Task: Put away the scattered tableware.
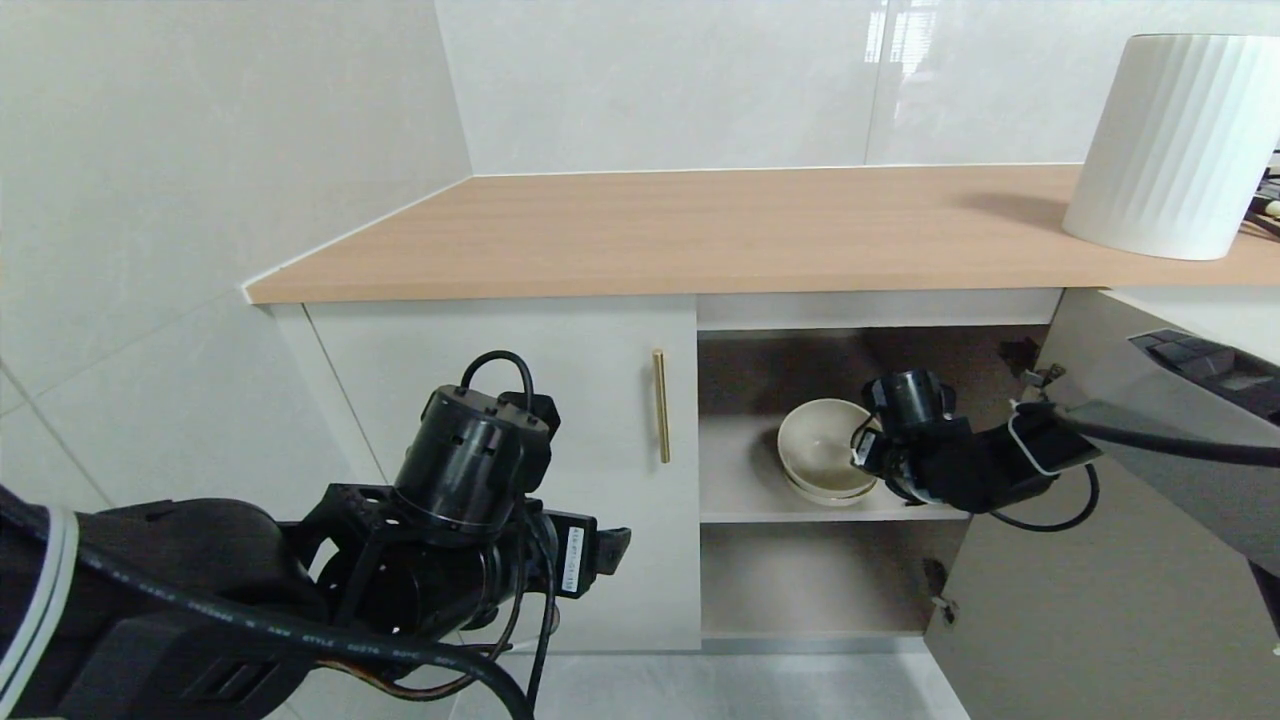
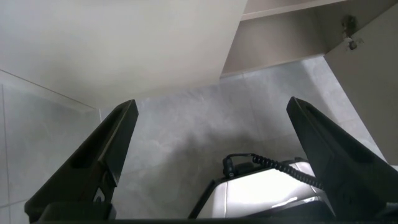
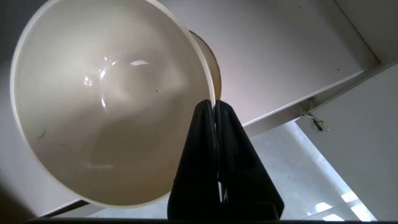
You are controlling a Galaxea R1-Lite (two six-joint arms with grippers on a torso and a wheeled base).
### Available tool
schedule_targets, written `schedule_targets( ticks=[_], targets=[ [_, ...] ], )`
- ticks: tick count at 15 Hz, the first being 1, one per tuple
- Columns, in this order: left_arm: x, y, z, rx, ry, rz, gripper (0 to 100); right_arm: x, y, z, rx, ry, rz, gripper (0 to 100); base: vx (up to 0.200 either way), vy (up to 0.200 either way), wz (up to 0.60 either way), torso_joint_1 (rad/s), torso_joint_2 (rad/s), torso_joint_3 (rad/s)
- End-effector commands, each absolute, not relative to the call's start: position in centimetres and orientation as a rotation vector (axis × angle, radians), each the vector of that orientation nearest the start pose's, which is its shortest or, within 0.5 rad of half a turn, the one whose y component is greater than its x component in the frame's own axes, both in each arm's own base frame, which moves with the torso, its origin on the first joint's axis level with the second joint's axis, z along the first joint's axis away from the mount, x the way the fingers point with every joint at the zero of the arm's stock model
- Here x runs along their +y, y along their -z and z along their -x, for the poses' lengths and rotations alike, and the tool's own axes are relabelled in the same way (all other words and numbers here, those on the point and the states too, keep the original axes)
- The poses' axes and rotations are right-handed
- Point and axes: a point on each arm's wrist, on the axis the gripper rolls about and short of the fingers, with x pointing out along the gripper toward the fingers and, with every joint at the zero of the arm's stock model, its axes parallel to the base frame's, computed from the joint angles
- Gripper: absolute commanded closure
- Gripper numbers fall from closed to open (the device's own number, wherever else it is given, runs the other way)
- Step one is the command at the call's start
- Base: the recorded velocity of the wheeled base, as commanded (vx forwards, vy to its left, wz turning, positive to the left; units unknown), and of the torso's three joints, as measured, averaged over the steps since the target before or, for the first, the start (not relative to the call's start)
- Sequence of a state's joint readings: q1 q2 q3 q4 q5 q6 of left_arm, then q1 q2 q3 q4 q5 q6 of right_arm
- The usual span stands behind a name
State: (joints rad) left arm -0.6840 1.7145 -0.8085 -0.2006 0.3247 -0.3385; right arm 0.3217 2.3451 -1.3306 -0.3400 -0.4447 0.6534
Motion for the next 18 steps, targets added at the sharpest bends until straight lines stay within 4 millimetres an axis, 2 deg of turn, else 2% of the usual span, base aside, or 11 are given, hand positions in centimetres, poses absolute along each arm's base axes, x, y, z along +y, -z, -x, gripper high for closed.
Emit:
schedule_targets(
  ticks=[1,17,18],
  targets=[
    [-17.62,-13.97,-22.74,0.668,0.233,-0.019,0,13.02,-4.15,-42.73,0.555,0.318,-0.381,100,0.0,0.0,0.0,0.0,0.0,0.0],
    [-17.62,-13.97,-22.74,0.668,0.233,-0.019,0,12.86,-3.52,-43.17,0.557,0.331,-0.374,100,0.0,0.0,0.0,0.0,0.0,0.0],
    [-17.62,-13.97,-22.74,0.668,0.233,-0.019,0,12.86,-3.52,-43.17,0.557,0.331,-0.374,0,0.0,0.0,0.0,0.0,0.0,0.0]
  ],
)
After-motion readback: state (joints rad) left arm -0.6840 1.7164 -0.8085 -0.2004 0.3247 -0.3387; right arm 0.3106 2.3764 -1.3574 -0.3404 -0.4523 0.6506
